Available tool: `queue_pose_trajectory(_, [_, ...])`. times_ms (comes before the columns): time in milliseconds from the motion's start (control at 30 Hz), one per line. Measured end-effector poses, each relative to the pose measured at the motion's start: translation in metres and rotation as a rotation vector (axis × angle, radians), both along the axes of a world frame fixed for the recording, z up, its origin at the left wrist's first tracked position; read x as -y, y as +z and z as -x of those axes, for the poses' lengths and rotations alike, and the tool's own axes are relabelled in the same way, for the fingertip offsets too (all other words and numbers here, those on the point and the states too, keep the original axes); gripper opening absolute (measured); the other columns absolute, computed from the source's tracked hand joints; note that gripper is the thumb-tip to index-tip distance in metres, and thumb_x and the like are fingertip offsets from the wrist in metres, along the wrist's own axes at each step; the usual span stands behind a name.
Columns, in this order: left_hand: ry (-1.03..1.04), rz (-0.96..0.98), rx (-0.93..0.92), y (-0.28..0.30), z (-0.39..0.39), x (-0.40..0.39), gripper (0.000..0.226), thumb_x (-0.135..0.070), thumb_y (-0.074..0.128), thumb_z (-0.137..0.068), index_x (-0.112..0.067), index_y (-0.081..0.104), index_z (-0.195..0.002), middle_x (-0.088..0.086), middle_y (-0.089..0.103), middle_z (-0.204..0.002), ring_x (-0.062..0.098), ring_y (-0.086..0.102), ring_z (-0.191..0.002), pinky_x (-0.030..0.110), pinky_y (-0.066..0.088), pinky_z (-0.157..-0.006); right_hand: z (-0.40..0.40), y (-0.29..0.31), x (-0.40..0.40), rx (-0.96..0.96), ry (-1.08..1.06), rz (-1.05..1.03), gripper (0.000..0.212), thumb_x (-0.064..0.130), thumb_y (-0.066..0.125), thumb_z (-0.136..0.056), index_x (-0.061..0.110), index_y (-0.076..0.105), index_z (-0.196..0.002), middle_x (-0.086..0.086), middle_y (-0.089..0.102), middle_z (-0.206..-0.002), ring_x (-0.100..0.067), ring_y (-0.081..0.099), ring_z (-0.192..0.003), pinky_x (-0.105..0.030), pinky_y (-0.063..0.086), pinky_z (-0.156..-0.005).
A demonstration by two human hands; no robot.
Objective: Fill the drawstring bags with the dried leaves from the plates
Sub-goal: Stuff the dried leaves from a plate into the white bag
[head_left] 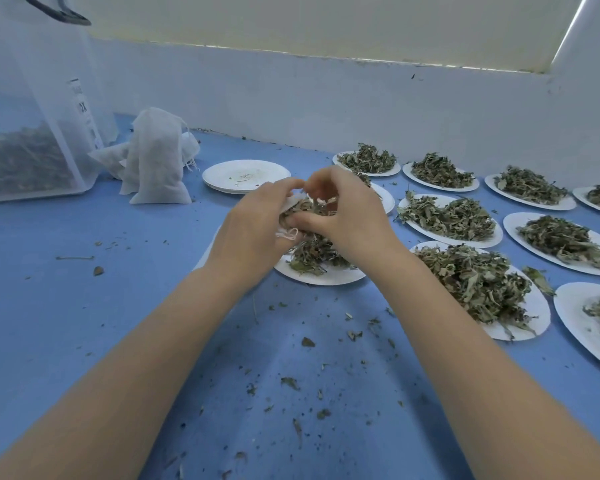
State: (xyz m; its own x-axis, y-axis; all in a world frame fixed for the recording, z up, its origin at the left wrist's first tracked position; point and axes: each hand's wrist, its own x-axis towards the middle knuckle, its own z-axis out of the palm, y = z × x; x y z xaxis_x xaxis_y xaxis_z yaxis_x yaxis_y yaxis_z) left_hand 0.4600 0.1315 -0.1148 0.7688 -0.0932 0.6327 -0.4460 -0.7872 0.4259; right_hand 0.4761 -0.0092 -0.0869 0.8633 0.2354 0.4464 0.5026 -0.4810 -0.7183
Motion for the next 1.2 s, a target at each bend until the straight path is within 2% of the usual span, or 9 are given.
queue_pose_trajectory(133, [-0.019, 0.082, -0.047, 0.001, 0.001, 0.001, 0.063, -0.013, 0.074, -0.072, -0.027, 0.047, -0.127, -0.013, 0.055, -0.107, -0.002, 0.046, -0.09, 0.007, 0.032, -0.07, -0.003, -0.004, 0.001, -0.173, 0.002, 0.08, 0.046, 0.035, 0.073, -0.077, 0.026, 0.054, -0.118, 0.009, 0.056, -0.107, -0.006, 0.052, -0.099, -0.018, 0.036, -0.08])
queue_pose_trajectory(267, [-0.067, 0.087, -0.101, 0.007, 0.004, 0.0, 0.066, -0.012, 0.073, -0.069, -0.022, 0.044, -0.128, -0.01, 0.052, -0.112, -0.003, 0.045, -0.095, 0.0, 0.032, -0.078, -0.001, -0.005, 0.001, -0.12, 0.053, 0.077, 0.013, 0.033, 0.064, -0.086, 0.028, 0.065, -0.097, 0.018, 0.057, -0.067, 0.004, 0.051, -0.064, -0.011, 0.033, -0.057])
queue_pose_trajectory(400, [-0.038, -0.058, -0.117, 0.026, 0.013, -0.002, 0.071, -0.033, 0.06, -0.055, -0.017, 0.047, -0.123, -0.001, 0.037, -0.126, 0.016, 0.037, -0.12, 0.032, 0.028, -0.104, -0.001, -0.001, 0.004, -0.101, 0.015, -0.042, 0.015, 0.031, 0.063, -0.087, 0.021, 0.07, -0.096, 0.007, 0.067, -0.076, -0.009, 0.059, -0.073, -0.024, 0.042, -0.068])
queue_pose_trajectory(567, [0.054, 0.121, -0.252, 0.045, 0.013, -0.007, 0.03, -0.048, 0.054, -0.074, -0.022, 0.051, -0.089, -0.009, 0.054, -0.089, 0.007, 0.051, -0.077, 0.022, 0.041, -0.068, -0.002, 0.0, 0.007, -0.14, 0.008, -0.091, 0.016, 0.034, 0.066, -0.085, 0.022, 0.07, -0.095, -0.01, 0.07, -0.087, -0.028, 0.063, -0.085, -0.043, 0.049, -0.083])
queue_pose_trajectory(667, [0.104, 0.08, -0.197, 0.039, 0.009, -0.003, 0.019, -0.033, 0.057, -0.089, -0.015, 0.057, -0.087, -0.003, 0.061, -0.08, 0.012, 0.055, -0.074, 0.019, 0.038, -0.062, 0.0, 0.0, 0.006, -0.145, 0.034, -0.115, 0.009, 0.034, 0.068, -0.083, 0.028, 0.069, -0.089, -0.014, 0.069, -0.087, -0.029, 0.06, -0.076, -0.039, 0.049, -0.076])
queue_pose_trajectory(733, [0.086, 0.071, -0.155, 0.037, 0.009, -0.001, 0.016, -0.026, 0.056, -0.091, -0.012, 0.06, -0.086, 0.001, 0.063, -0.077, 0.013, 0.055, -0.071, 0.017, 0.038, -0.063, 0.0, -0.001, 0.005, -0.145, 0.024, -0.13, 0.004, 0.034, 0.07, -0.082, 0.031, 0.067, -0.084, -0.005, 0.07, -0.077, -0.013, 0.057, -0.065, -0.031, 0.046, -0.068])
queue_pose_trajectory(867, [0.005, 0.056, -0.122, 0.041, 0.012, 0.006, 0.012, -0.021, 0.054, -0.092, -0.015, 0.057, -0.082, -0.008, 0.054, -0.066, -0.004, 0.047, -0.06, 0.006, 0.033, -0.058, -0.003, -0.005, 0.003, -0.113, -0.088, -0.098, 0.008, 0.034, 0.07, -0.078, 0.034, 0.062, -0.075, 0.013, 0.054, -0.051, -0.001, 0.048, -0.051, -0.019, 0.037, -0.057])
queue_pose_trajectory(1000, [-0.053, 0.094, -0.141, 0.041, 0.015, 0.017, 0.013, -0.023, 0.056, -0.091, -0.018, 0.057, -0.079, -0.012, 0.053, -0.062, -0.006, 0.047, -0.055, 0.005, 0.032, -0.058, -0.002, -0.005, -0.003, -0.055, -0.228, 0.018, 0.01, 0.022, 0.057, -0.076, 0.031, 0.059, -0.079, 0.005, 0.062, -0.066, -0.021, 0.06, -0.075, -0.034, 0.048, -0.072])
queue_pose_trajectory(1200, [0.048, 0.212, -0.187, 0.04, 0.01, 0.006, 0.013, -0.024, 0.058, -0.089, -0.012, 0.062, -0.084, -0.01, 0.058, -0.067, 0.01, 0.057, -0.067, 0.022, 0.046, -0.072, -0.005, -0.004, 0.002, -0.067, -0.119, 0.026, 0.035, 0.035, 0.068, -0.079, 0.028, 0.056, -0.11, 0.007, 0.062, -0.083, -0.008, 0.058, -0.076, -0.021, 0.046, -0.069])
